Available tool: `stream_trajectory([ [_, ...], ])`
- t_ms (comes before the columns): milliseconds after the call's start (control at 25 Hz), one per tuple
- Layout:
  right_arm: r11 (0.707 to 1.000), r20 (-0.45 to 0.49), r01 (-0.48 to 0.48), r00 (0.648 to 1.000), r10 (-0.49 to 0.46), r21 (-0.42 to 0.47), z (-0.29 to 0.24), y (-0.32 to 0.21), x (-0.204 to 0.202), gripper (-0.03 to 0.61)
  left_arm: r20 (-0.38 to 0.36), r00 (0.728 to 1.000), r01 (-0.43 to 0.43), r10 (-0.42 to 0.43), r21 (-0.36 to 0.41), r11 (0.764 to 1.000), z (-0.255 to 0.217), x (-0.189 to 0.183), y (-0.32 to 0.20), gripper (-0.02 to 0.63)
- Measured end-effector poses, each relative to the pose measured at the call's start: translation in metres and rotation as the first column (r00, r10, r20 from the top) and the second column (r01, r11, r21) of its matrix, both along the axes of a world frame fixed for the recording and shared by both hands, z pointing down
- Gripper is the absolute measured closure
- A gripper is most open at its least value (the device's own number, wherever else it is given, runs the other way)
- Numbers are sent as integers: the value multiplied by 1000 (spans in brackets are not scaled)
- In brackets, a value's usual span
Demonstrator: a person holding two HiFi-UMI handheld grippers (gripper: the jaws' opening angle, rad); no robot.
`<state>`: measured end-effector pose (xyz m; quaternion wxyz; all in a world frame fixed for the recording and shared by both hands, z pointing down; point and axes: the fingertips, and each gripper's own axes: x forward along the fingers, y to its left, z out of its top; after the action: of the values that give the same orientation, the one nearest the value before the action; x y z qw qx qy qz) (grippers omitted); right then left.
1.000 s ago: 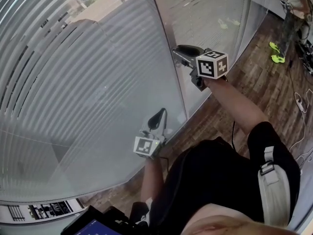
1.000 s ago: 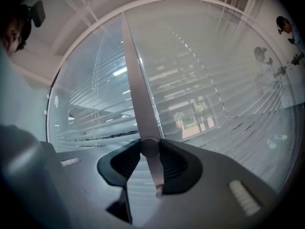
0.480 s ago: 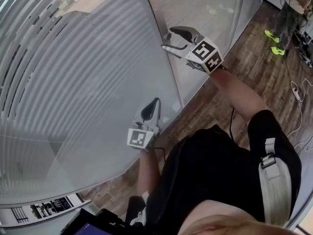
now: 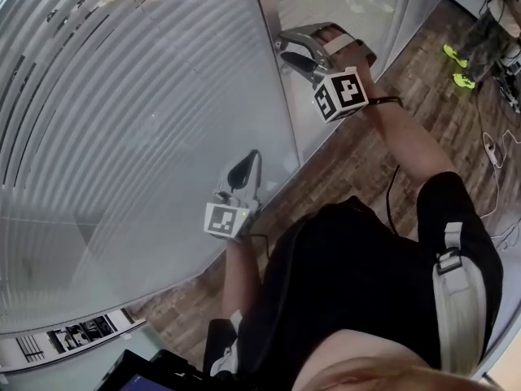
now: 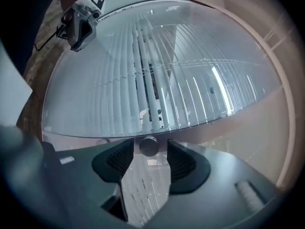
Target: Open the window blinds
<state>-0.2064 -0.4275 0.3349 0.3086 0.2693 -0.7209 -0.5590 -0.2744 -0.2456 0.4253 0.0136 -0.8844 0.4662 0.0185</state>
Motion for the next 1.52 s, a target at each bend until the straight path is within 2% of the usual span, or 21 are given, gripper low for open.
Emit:
stream_trajectory([
  [160,1000,-17,-6,1000,6,19,-2,-1,-1,373,4,1000,1,-1,-1,1000,-2,-2,2,611],
  [200,1000,-23,-11,1000,12,24,-1,-2,-1,392,4,1000,1,-1,-1,1000,-2,-2,3,611],
  [240,999,-26,-17,1000,18,28,-1,-2,-1,445,3,1000,2,-2,-1,1000,-2,-3,3,611],
  [360,1000,-14,-28,1000,28,14,-2,-4,-2,448,1,1000,4,-4,-2,1000,-2,-5,5,611],
  [520,995,80,-22,996,30,-94,-5,-4,-1,448,0,1000,6,-6,-2,1000,-2,-6,6,611],
  [680,978,194,-6,980,48,-210,-6,-5,1,448,1,1000,5,-5,-6,1000,0,-8,8,611],
  [800,941,325,41,943,75,-336,-9,-8,3,448,5,1000,0,0,-3,1000,2,-8,9,611],
  [960,893,446,93,886,128,-440,-12,-10,5,448,4,1000,-12,12,-6,1000,4,-5,9,611],
  [1120,820,571,182,796,201,-543,-10,-13,6,448,1,1000,-23,23,0,1000,2,-3,6,611],
  [1400,724,676,294,669,310,-623,-8,-21,12,448,-4,999,-40,40,-5,999,3,-1,6,611],
  [1520,712,688,311,648,326,-630,-8,-20,12,448,-6,999,-42,42,-5,999,5,-2,8,611],
])
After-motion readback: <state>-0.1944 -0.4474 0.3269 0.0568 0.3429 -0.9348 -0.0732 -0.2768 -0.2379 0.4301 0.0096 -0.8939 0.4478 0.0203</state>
